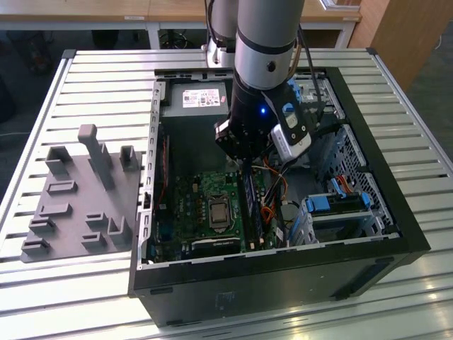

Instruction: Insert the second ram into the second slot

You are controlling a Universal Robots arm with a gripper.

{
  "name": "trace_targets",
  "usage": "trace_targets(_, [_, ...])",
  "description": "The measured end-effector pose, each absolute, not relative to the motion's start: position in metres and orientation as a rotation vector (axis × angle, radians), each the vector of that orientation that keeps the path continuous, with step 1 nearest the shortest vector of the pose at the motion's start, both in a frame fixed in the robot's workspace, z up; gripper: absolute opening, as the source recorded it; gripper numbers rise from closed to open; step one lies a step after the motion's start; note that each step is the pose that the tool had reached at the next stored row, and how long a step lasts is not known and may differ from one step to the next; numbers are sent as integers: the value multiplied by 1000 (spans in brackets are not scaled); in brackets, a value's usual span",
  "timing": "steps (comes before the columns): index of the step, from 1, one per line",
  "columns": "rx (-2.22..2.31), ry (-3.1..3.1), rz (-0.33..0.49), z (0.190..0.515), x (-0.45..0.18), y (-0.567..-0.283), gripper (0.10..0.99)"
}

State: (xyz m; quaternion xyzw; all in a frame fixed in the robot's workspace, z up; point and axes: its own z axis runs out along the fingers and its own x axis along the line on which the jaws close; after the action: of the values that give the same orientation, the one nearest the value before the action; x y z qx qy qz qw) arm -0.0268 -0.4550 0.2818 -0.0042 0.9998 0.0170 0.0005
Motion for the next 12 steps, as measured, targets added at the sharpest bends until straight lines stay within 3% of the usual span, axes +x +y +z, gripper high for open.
trace_targets(12, [-13, 3140, 53, 277, -27, -455, 137])
